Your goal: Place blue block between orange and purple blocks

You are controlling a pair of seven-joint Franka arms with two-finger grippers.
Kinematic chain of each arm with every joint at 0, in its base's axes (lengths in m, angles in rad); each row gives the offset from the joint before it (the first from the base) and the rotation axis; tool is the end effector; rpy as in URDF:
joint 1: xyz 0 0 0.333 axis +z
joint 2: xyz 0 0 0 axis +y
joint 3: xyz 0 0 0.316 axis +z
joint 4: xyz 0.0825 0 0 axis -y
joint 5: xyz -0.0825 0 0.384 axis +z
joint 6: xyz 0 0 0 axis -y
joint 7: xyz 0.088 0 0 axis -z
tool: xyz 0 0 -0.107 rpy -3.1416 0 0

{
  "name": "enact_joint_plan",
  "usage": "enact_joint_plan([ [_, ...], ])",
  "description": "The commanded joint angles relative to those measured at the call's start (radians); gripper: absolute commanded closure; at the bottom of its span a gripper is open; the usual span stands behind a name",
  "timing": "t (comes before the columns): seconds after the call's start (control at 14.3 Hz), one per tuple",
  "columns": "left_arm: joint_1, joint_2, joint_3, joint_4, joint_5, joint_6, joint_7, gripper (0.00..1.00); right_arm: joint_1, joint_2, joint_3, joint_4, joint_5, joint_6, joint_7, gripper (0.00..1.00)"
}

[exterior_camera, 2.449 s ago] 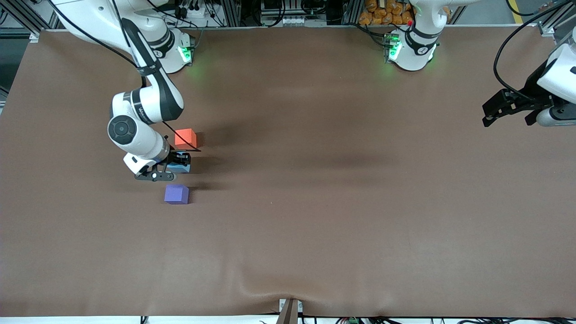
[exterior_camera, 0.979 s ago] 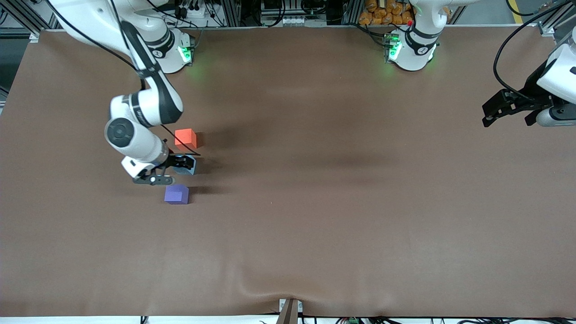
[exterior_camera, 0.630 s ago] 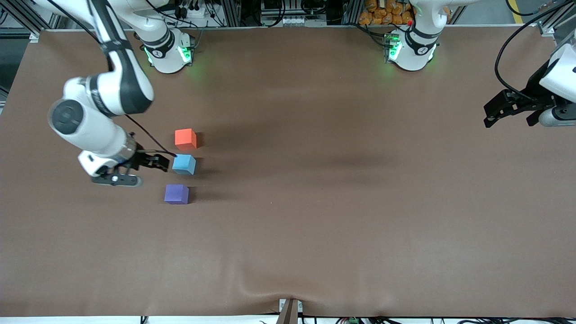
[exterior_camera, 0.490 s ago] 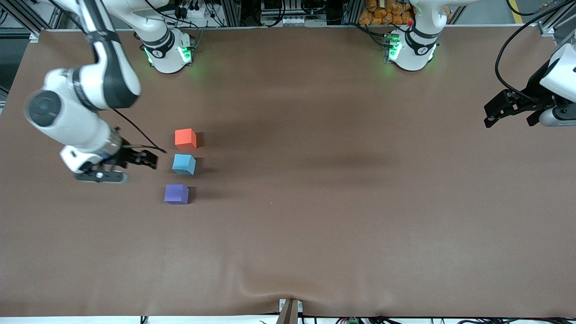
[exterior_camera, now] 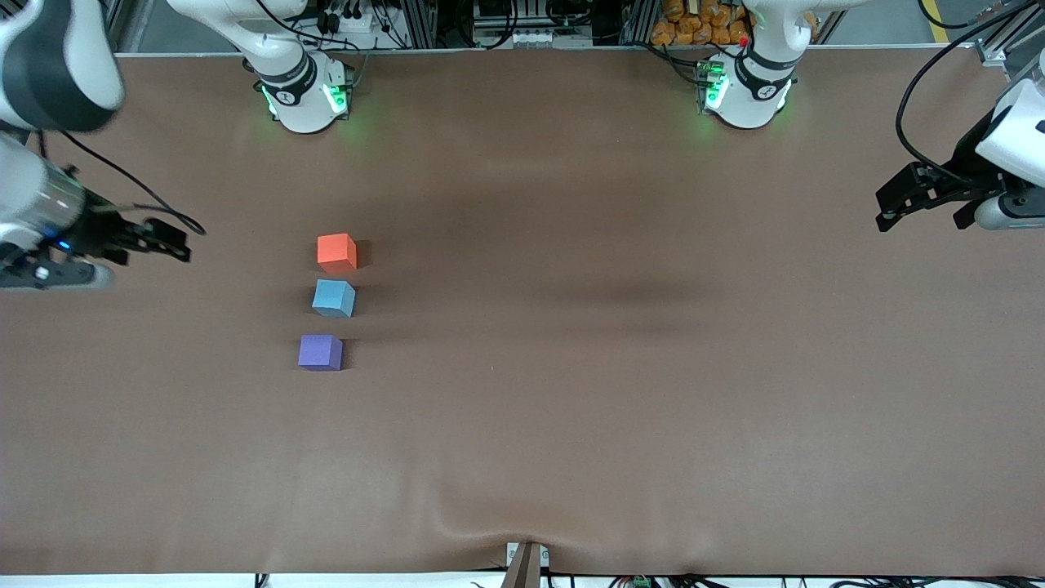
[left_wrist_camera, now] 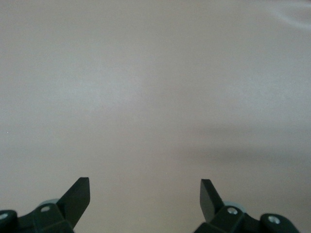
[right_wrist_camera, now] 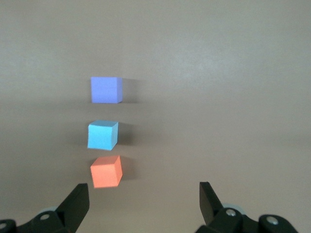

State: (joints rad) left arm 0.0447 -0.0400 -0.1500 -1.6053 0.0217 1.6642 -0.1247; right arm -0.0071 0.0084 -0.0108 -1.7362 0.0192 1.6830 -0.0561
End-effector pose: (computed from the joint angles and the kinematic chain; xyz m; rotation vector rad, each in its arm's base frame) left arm 0.5486 -0.0576 0.6387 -3.1213 -0.0285 -0.1577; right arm 0.5588 -0.0081 0.5510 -3.1185 -0.0553 0.0949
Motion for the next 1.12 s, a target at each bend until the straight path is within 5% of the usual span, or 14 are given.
enact_joint_plan([
  [0.0,0.007,-0.021,-0.008,-0.016,0.015,-0.004,0.011,0.0,-0.008,0.01,0.008,0.102,0.007,-0.103,-0.016,0.0],
  [1.05,0.009,-0.027,-0.006,0.01,0.006,-0.121,0.068,0.0,-0.028,-0.021,0.009,0.199,0.022,-0.261,0.011,0.0],
])
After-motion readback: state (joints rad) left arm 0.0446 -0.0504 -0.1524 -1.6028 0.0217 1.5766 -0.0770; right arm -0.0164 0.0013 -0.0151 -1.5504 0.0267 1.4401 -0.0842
